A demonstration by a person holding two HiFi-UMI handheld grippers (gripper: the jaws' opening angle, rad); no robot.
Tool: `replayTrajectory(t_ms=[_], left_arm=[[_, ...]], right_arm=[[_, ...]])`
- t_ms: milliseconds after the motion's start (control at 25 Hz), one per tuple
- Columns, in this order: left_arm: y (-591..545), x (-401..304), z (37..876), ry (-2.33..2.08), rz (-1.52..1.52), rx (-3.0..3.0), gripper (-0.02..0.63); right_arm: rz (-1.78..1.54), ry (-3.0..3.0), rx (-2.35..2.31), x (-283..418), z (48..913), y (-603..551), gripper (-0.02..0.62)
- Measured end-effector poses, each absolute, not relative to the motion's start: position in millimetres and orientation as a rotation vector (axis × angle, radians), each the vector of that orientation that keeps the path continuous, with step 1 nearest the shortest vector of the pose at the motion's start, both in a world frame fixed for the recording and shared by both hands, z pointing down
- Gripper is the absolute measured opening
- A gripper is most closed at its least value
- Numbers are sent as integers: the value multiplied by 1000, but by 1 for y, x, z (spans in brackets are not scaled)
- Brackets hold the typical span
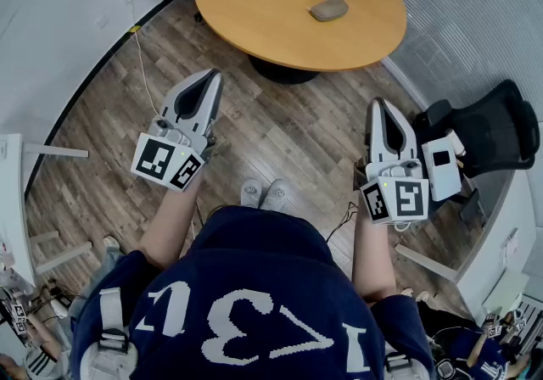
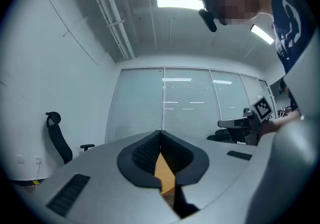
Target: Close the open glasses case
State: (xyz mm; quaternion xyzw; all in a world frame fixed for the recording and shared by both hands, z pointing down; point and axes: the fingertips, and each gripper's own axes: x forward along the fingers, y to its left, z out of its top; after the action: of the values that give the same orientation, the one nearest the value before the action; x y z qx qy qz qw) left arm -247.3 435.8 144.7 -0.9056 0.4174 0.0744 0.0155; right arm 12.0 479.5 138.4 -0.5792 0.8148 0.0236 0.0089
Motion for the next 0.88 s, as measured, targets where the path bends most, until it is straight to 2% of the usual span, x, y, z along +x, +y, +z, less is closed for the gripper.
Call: replayTrajectory(t_ms=[640,880], left_arm=[[421,-220,144,1370,227,-2754,14],[389,-200,144,1319,222,-2737,14]], right_arm=[[41,2461,-1614,54,119,467,26],[86,2414,-1673,74,119,435,28]])
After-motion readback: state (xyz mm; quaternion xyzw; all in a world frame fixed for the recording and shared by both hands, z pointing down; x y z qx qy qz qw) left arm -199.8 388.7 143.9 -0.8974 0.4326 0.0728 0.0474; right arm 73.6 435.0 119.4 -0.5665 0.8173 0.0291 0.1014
